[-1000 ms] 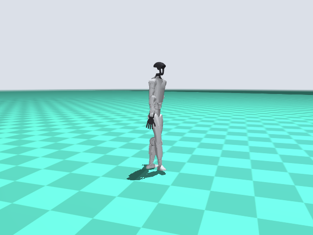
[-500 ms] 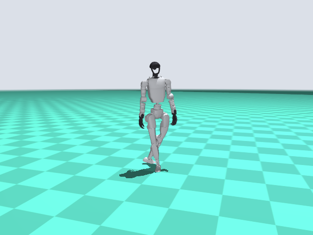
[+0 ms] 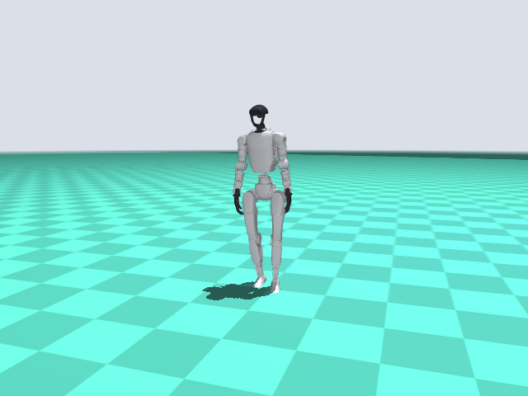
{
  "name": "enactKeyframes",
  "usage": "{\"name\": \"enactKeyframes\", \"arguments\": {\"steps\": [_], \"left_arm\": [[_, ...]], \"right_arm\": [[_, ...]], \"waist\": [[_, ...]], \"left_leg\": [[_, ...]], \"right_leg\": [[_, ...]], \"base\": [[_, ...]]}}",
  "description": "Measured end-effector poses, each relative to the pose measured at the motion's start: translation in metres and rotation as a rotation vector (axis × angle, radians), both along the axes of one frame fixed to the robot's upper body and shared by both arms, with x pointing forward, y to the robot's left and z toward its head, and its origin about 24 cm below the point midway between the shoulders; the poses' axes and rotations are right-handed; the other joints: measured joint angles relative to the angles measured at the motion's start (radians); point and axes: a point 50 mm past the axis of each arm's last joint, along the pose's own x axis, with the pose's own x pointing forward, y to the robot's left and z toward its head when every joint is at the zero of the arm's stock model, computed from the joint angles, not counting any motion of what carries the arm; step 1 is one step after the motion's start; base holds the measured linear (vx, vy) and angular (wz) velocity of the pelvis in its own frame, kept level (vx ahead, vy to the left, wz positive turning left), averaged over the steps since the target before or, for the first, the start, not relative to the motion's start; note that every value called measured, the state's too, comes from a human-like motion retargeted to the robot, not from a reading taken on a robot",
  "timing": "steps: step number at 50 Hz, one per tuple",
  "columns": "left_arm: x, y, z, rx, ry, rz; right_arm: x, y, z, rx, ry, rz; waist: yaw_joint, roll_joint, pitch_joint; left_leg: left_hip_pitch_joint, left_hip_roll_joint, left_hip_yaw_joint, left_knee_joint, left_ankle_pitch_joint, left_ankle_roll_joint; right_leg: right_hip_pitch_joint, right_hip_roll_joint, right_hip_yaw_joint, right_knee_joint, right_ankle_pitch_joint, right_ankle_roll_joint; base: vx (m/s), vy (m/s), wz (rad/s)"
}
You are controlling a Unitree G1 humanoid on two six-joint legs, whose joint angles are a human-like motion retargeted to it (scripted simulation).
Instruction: In place motions
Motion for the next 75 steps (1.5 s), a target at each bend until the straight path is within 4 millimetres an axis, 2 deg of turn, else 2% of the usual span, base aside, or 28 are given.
{"name": "enactKeyframes", "arguments": {"steps": [2,3,8,11,15,20,23,27,36,42,49,55,60,68,75], "left_arm": [[-0.002,-0.001,0.0,-0.002,0.021,-0.014],[-0.002,-0.001,0.0,-0.006,0.024,-0.024],[0.011,0.011,0.0,0.003,-0.04,-0.066],[0.009,0.024,0.002,0.044,-0.037,-0.08],[0.007,0.037,0.004,0.079,-0.005,-0.063],[0.013,0.037,0.004,0.066,0.01,-0.02],[0.021,0.03,0.004,-0.026,-0.037,-0.007],[0.033,0.023,0.003,-0.097,-0.096,-0.04],[0.044,0.017,0.003,-0.086,-0.125,-0.167],[0.033,0.016,0.002,-0.086,-0.091,-0.17],[0.001,0.011,0.002,-0.058,0.019,-0.08],[-0.023,0.008,0.005,-0.058,0.114,-0.054],[-0.028,0.006,0.005,-0.064,0.127,-0.065],[-0.012,0.001,0.003,-0.082,0.066,-0.085],[0.006,0.002,0.001,-0.092,-0.001,-0.169]], "right_arm": [[-0.014,-0.007,-0.003,-0.057,0.051,0.001],[-0.022,-0.01,-0.004,-0.089,0.074,-0.022],[-0.057,-0.024,-0.007,-0.137,0.177,-0.272],[-0.083,-0.022,-0.009,-0.111,0.26,-0.392],[-0.111,-0.022,-0.01,-0.134,0.293,-0.495],[-0.132,-0.026,-0.009,-0.15,0.354,-0.47],[-0.135,-0.031,-0.008,-0.171,0.37,-0.422],[-0.128,-0.032,-0.008,-0.169,0.357,-0.378],[-0.086,-0.024,-0.011,-0.078,0.203,-0.381],[-0.061,-0.026,-0.008,-0.054,0.111,-0.347],[-0.048,-0.028,-0.006,-0.054,0.076,-0.323],[-0.055,-0.024,-0.008,-0.041,0.1,-0.346],[-0.073,-0.025,-0.01,-0.06,0.171,-0.331],[-0.103,-0.03,-0.01,-0.092,0.302,-0.319],[-0.11,-0.034,-0.009,-0.107,0.329,-0.333]], "waist": [[-0.021,0.022,-0.025],[-0.083,0.042,-0.035],[-0.161,0.095,-0.043],[-0.182,0.109,-0.078],[-0.205,0.107,-0.098],[-0.218,0.109,-0.104],[-0.226,0.113,-0.105],[-0.226,0.112,-0.108],[-0.217,0.102,-0.112],[-0.196,0.071,-0.111],[-0.179,0.051,-0.113],[-0.184,0.046,-0.118],[-0.182,0.043,-0.122],[-0.18,0.042,-0.13],[-0.187,0.058,-0.132]], "left_leg": [[0.0,0.005,0.048,-0.021,-0.003,0.014],[0.016,0.005,0.001,-0.027,-0.023,0.001],[0.078,-0.001,0.035,-0.075,-0.065,0.001],[0.08,0.001,0.06,-0.091,-0.077,-0.003],[0.086,-0.007,0.08,-0.095,-0.09,0.002],[0.098,-0.007,0.092,-0.1,-0.092,0.006],[0.099,-0.005,0.097,-0.097,-0.093,0.007],[0.1,-0.006,0.103,-0.091,-0.098,0.003],[0.089,-0.008,0.072,-0.074,-0.098,0.002],[0.098,-0.026,0.042,-0.058,-0.099,0.003],[0.11,-0.038,0.03,-0.051,-0.104,0.005],[0.108,-0.038,0.013,-0.05,-0.101,0.005],[0.106,-0.037,0.007,-0.052,-0.099,0.004],[0.097,-0.042,0.007,-0.051,-0.096,0.005],[0.093,-0.042,0.022,-0.054,-0.102,0.009]], "right_leg": [[-0.009,0.011,0.008,0.004,0.015,0.017],[-0.009,0.005,-0.053,-0.007,0.022,0.023],[-0.009,-0.018,-0.18,-0.015,0.02,0.1],[-0.023,-0.025,-0.232,-0.026,0.015,0.09],[-0.023,-0.007,-0.178,-0.04,0.023,0.069],[-0.016,-0.01,-0.174,-0.059,0.043,0.067],[-0.012,-0.007,-0.17,-0.077,0.056,0.059],[-0.005,-0.01,-0.162,-0.1,0.07,0.058],[-0.001,-0.02,-0.179,-0.099,0.058,0.064],[0.023,-0.043,-0.202,-0.107,0.052,0.077],[0.05,-0.054,-0.221,-0.127,0.058,0.079],[0.061,-0.053,-0.234,-0.141,0.06,0.081],[0.064,-0.052,-0.237,-0.151,0.066,0.081],[0.057,-0.06,-0.233,-0.156,0.076,0.087],[0.041,-0.061,-0.217,-0.15,0.086,0.093]], "base": [[0.24,-0.04,-0.98],[0.15,-0.01,0.37],[0.13,-0.02,-0.34],[0.16,-0.09,-0.54],[0.08,-0.11,-0.25],[0.02,-0.11,-0.11],[-0.02,-0.08,-0.09],[-0.02,-0.06,-0.07],[-0.02,-0.03,0.17],[0.01,-0.01,0.31],[0.0,0.0,0.0],[0.0,0.0,0.0],[0.0,0.0,0.0],[0.0,0.0,0.0],[0.02,0.05,-0.12]]}}
